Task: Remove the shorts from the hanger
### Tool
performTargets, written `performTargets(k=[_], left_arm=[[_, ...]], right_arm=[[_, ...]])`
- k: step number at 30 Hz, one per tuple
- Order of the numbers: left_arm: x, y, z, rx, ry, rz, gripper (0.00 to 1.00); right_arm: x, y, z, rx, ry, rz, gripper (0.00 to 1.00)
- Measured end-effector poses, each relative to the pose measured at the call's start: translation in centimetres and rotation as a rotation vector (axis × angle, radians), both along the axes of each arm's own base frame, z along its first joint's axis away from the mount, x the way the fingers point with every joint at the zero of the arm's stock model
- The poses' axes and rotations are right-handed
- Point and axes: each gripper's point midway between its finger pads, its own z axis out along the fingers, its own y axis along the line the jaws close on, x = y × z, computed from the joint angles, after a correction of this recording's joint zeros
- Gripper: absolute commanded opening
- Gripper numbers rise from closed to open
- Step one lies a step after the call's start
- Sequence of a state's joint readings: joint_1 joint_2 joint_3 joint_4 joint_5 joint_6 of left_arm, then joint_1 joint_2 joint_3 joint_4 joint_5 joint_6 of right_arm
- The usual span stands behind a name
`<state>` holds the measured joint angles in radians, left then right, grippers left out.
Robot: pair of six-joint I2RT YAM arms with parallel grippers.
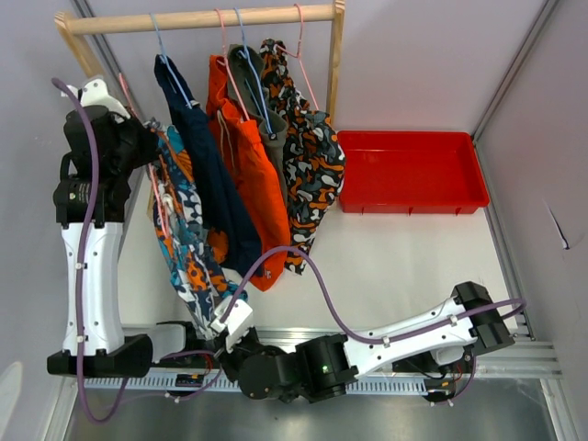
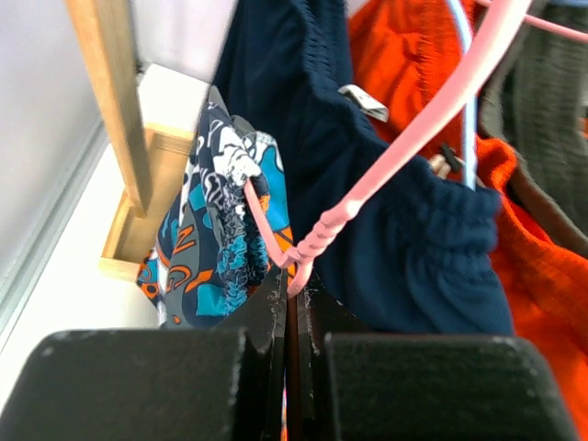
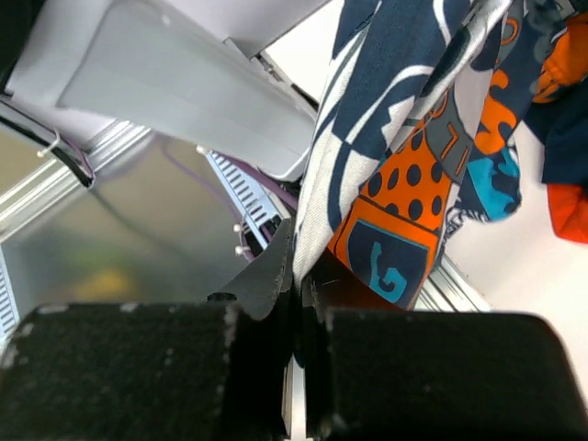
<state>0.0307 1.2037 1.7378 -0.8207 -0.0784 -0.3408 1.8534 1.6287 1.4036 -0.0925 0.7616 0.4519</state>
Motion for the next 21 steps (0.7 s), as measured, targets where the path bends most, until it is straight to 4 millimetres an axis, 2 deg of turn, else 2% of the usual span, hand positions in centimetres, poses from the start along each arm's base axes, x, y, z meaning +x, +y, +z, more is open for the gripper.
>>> performTargets(k=[4,6,8,11,13,16,18,21], left_arm=[[-1.5,-1.7,1.0,-0.040,-0.041,-0.081,0.00],[-2.9,-3.0,1.8,-0.071,-0.091,-0.143,0.00],[-5.0,-4.3,1.9,-0.107,-0.120,-0.205,0.00],[-8.8,-6.3,1.9,-0.171,-0.158,-0.294,0.00],[-11.0,-7.1,2.1,-0.206,-0.171,-0.325,0.00],[-13.9,-8.2,2.7,-0.255,-0.209,-0.367,0.00],[-15.2,-8.5,2.2,-0.297,-0.196,-0.369,0.00],[-16.2,-8.7,1.0,-0.356,-0.126,-0.345,0.00]], right_arm=[[1.9,0.9,0.4,0.021,0.005,-0.003,0.00],[4.0,1.8,0.9,0.023,-0.010,-0.011,0.00],[6.8,3.1,1.8,0.033,-0.029,-0.035,0.00],[12.8,5.0,3.8,0.040,-0.069,-0.089,0.00],[17.1,5.4,5.5,0.061,-0.088,-0.131,0.00],[22.8,4.6,7.9,0.097,-0.103,-0.187,0.00],[25.8,3.5,8.8,0.111,-0.104,-0.223,0.00],[28.1,2.4,8.7,0.109,-0.097,-0.252,0.00]])
